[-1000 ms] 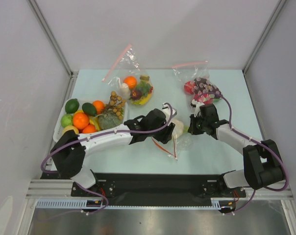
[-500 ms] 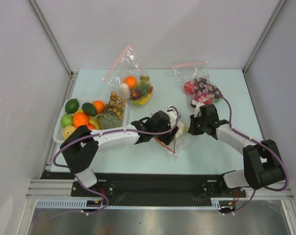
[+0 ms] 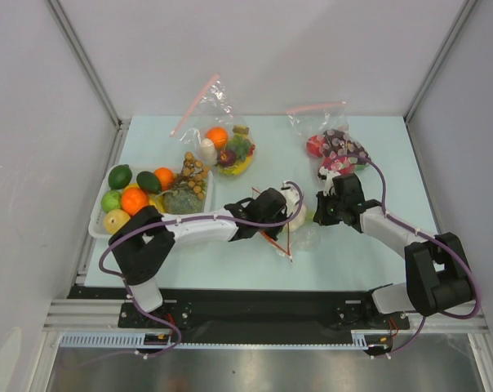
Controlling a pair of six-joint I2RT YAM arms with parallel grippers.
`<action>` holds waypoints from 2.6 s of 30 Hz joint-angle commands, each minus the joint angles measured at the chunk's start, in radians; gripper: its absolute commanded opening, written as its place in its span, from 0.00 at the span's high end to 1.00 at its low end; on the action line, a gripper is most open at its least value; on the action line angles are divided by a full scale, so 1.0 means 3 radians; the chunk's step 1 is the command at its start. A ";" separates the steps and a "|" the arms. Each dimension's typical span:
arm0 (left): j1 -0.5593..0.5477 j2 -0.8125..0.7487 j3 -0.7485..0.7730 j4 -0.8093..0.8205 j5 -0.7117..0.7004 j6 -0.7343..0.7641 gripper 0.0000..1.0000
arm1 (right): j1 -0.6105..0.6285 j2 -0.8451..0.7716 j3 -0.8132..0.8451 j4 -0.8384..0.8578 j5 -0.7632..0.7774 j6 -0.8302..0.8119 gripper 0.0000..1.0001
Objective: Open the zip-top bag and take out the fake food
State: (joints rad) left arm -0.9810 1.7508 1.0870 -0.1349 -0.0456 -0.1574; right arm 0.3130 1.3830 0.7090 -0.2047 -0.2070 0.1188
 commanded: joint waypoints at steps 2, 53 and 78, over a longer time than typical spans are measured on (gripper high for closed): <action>-0.0028 -0.0165 0.0063 0.0265 -0.0012 0.0069 1.00 | 0.0005 0.0028 0.0091 0.0002 0.0040 -0.0038 1.00; 0.0151 -0.1746 0.0502 0.0362 0.1088 -0.0145 1.00 | -0.0062 0.0708 0.0648 -0.0172 0.0577 0.0177 1.00; 0.0355 -0.1141 0.1066 0.0629 0.1175 -0.0033 1.00 | -0.0056 0.0283 0.0546 -0.0254 0.0547 0.0197 1.00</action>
State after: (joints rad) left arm -0.8948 1.4612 1.3514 0.0242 0.2947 -0.1822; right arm 0.3038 1.4899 0.8627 -0.2810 -0.0635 0.1837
